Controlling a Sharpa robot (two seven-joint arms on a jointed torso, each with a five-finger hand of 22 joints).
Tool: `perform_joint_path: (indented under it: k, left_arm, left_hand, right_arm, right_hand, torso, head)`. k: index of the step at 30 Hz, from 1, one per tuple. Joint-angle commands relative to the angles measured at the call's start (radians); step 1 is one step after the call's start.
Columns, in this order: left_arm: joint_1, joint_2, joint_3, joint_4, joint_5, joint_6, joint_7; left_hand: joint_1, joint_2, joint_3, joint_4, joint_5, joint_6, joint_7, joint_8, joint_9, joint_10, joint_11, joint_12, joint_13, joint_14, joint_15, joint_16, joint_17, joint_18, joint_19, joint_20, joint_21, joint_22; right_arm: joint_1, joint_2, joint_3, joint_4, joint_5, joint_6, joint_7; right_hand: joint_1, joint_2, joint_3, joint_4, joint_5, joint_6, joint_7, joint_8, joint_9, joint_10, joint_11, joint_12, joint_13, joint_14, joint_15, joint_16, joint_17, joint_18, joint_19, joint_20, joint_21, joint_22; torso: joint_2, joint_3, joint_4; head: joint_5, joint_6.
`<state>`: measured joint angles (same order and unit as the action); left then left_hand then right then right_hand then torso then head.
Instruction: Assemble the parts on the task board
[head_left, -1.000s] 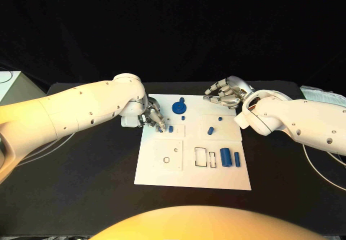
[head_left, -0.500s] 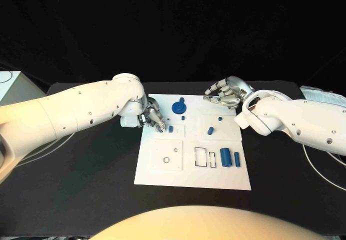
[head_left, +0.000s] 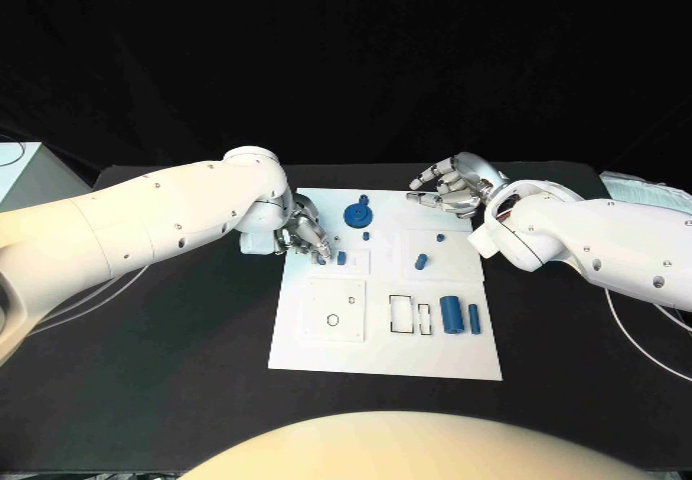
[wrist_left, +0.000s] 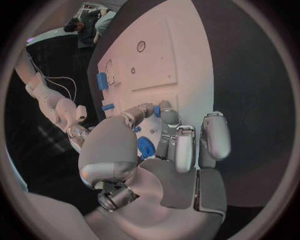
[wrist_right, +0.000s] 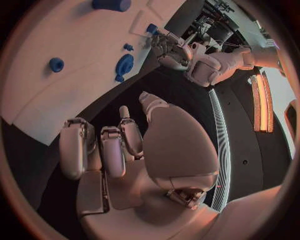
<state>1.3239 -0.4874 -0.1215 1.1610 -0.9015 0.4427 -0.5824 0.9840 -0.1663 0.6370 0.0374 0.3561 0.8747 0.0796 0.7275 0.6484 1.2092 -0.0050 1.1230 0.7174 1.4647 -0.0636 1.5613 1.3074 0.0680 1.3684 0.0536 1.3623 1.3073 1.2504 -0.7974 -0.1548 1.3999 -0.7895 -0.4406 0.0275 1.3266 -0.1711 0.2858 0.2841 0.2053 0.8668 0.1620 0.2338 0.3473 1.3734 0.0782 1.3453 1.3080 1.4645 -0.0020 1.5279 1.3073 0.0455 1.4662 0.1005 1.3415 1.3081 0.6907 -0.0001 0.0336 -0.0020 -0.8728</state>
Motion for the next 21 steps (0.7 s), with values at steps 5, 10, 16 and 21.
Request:
perform_joint_path:
  k: [5,10,16,21]
  left_arm:
    - [-0.005,0.0,-0.001,0.004,-0.001,-0.01,0.0]
    - [-0.005,-0.003,0.001,0.008,0.002,-0.018,0.001]
    - [-0.005,-0.008,0.005,0.015,0.012,-0.024,0.002]
    - [-0.004,-0.013,0.012,0.019,0.017,-0.026,0.004]
  left_hand:
    - [-0.004,-0.015,-0.018,0.013,-0.001,-0.017,-0.001,-0.08,-0.004,-0.007,0.009,-0.006,-0.005,0.097,0.011,-0.006,0.239,0.007,-0.008,0.003,-0.006,0.003]
    - [0.015,-0.003,-0.012,0.014,0.008,-0.019,-0.001,-0.085,-0.005,-0.011,0.009,-0.005,-0.005,0.096,0.011,-0.006,0.238,0.008,-0.009,0.004,-0.007,0.003]
    - [0.104,0.036,0.07,-0.034,0.016,-0.027,-0.002,-0.083,0.002,-0.019,0.006,-0.008,-0.008,0.096,0.008,-0.007,0.238,0.008,-0.008,0.003,-0.007,0.004]
    - [0.124,0.047,0.128,-0.06,0.017,-0.034,0.006,-0.072,0.016,-0.02,0.011,-0.011,-0.013,0.096,0.013,-0.007,0.238,0.008,-0.007,0.004,-0.006,0.005]
  right_arm:
    - [-0.001,0.001,0.0,0.0,-0.005,0.016,0.008]
    - [-0.001,0.0,0.0,0.0,-0.005,0.016,0.008]
    - [-0.001,0.001,0.0,0.0,-0.004,0.018,0.007]
    - [-0.001,0.001,0.0,0.0,-0.004,0.02,0.007]
  right_hand:
    - [-0.004,-0.005,0.007,0.0,0.005,-0.006,0.001,0.003,-0.001,-0.006,0.0,0.001,0.05,0.082,0.003,-0.006,0.182,0.006,0.016,0.002,-0.004,0.109]
    - [-0.004,-0.005,0.007,0.0,0.005,-0.006,0.001,0.003,-0.001,-0.006,0.0,0.001,0.05,0.082,0.003,-0.006,0.182,0.006,0.016,0.002,-0.004,0.109]
    - [-0.004,-0.005,0.007,0.0,0.005,-0.006,0.001,0.003,-0.001,-0.006,0.0,0.001,0.05,0.082,0.003,-0.006,0.182,0.006,0.016,0.002,-0.004,0.109]
    - [-0.004,-0.005,0.007,0.0,0.005,-0.006,0.001,0.003,-0.001,-0.006,0.0,0.001,0.05,0.082,0.003,-0.006,0.182,0.006,0.016,0.002,-0.004,0.109]
  torso:
    - [0.0,0.0002,0.0005]
    - [0.0,0.0,0.0005]
    - [0.0,0.0,0.0004]
    - [0.0,0.0002,0.0005]
  head:
    - [-0.001,0.0]
    - [0.0,0.0]
    - [0.0,0.0]
    - [0.001,0.0]
